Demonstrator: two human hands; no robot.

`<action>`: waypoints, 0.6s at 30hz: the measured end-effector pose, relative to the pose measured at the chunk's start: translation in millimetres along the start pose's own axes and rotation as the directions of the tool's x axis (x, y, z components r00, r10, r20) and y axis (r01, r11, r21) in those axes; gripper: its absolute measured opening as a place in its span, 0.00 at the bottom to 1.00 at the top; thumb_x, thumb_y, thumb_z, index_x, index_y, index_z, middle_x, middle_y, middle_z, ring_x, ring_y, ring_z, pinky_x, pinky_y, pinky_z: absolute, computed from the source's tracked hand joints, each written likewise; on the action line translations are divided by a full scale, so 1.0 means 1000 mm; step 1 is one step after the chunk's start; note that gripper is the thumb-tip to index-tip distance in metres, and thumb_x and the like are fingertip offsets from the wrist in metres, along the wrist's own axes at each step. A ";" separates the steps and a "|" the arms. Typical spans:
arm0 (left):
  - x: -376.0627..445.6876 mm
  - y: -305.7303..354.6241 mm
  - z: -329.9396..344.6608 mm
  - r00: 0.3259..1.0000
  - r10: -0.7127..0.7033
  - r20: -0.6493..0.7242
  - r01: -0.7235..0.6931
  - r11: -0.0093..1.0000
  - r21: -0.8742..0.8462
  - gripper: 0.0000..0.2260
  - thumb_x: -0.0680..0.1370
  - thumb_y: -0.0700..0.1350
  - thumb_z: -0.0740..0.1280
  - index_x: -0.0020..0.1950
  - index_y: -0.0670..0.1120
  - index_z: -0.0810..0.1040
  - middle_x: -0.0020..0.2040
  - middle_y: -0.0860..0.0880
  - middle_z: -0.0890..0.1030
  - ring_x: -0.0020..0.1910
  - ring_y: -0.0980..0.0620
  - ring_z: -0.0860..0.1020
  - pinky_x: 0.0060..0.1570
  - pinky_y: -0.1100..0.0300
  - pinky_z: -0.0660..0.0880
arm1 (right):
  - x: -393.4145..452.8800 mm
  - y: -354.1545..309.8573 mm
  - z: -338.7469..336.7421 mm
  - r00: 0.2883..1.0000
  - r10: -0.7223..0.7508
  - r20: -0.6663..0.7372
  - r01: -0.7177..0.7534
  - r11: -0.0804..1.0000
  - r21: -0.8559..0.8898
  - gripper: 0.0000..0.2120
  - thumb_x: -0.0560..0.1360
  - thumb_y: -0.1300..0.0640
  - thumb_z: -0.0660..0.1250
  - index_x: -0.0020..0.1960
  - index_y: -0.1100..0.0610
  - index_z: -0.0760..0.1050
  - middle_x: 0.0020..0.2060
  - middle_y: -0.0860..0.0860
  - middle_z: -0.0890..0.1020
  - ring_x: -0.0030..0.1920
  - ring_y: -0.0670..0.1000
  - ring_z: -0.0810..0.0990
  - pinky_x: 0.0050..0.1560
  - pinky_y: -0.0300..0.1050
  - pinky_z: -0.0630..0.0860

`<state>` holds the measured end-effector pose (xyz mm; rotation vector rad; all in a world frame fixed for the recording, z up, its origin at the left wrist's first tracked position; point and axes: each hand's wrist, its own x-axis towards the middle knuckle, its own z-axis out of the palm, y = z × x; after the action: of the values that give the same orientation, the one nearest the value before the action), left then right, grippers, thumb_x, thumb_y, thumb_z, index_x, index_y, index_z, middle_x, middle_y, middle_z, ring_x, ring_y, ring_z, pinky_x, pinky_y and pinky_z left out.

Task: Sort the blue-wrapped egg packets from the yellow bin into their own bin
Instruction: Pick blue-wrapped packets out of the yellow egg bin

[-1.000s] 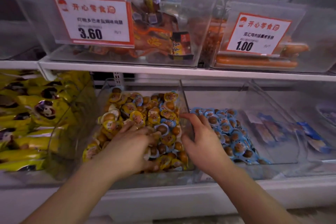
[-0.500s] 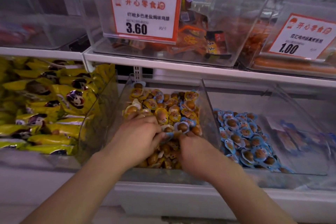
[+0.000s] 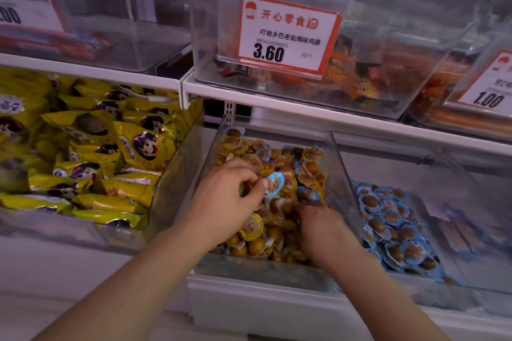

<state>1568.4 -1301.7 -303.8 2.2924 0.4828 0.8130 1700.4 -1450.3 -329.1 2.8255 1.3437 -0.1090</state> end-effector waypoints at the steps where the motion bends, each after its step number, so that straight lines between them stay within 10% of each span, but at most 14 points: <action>1: 0.000 0.000 0.000 1.000 -0.003 0.004 0.003 1.000 -0.011 0.09 0.78 0.52 0.68 0.42 0.49 0.83 0.49 0.59 0.79 0.49 0.61 0.78 0.52 0.55 0.76 | 0.000 0.001 -0.001 1.000 0.007 -0.008 -0.007 0.999 0.046 0.14 0.78 0.57 0.64 0.64 0.52 0.75 0.58 0.55 0.79 0.58 0.57 0.78 0.54 0.47 0.77; 5: 0.003 0.002 0.000 0.999 -0.039 -0.025 0.038 0.997 -0.069 0.09 0.78 0.51 0.68 0.41 0.48 0.83 0.49 0.58 0.79 0.49 0.61 0.78 0.51 0.55 0.77 | -0.001 0.004 -0.008 0.991 0.114 -0.065 -0.067 0.863 0.500 0.06 0.76 0.57 0.66 0.53 0.51 0.77 0.44 0.50 0.83 0.45 0.53 0.83 0.45 0.47 0.80; 9: 0.005 0.002 0.000 0.995 -0.080 -0.060 0.070 0.987 -0.146 0.09 0.77 0.48 0.70 0.40 0.45 0.83 0.48 0.55 0.80 0.48 0.60 0.79 0.51 0.55 0.77 | -0.004 0.001 -0.020 0.980 0.176 0.089 -0.138 0.289 0.947 0.05 0.78 0.65 0.67 0.51 0.59 0.79 0.36 0.53 0.85 0.36 0.53 0.86 0.39 0.52 0.84; 18: 0.004 0.004 0.000 0.992 -0.084 -0.091 0.068 0.983 -0.168 0.09 0.76 0.48 0.70 0.38 0.47 0.82 0.48 0.56 0.81 0.48 0.62 0.79 0.51 0.59 0.76 | -0.005 0.003 -0.052 0.958 0.120 0.260 -0.157 -0.541 0.826 0.12 0.70 0.58 0.70 0.52 0.59 0.76 0.38 0.55 0.75 0.35 0.51 0.73 0.27 0.42 0.76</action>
<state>1571.5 -1302.2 -299.8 2.0777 0.5239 0.8967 1702.3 -1454.3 -276.5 3.8201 0.3471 -3.0439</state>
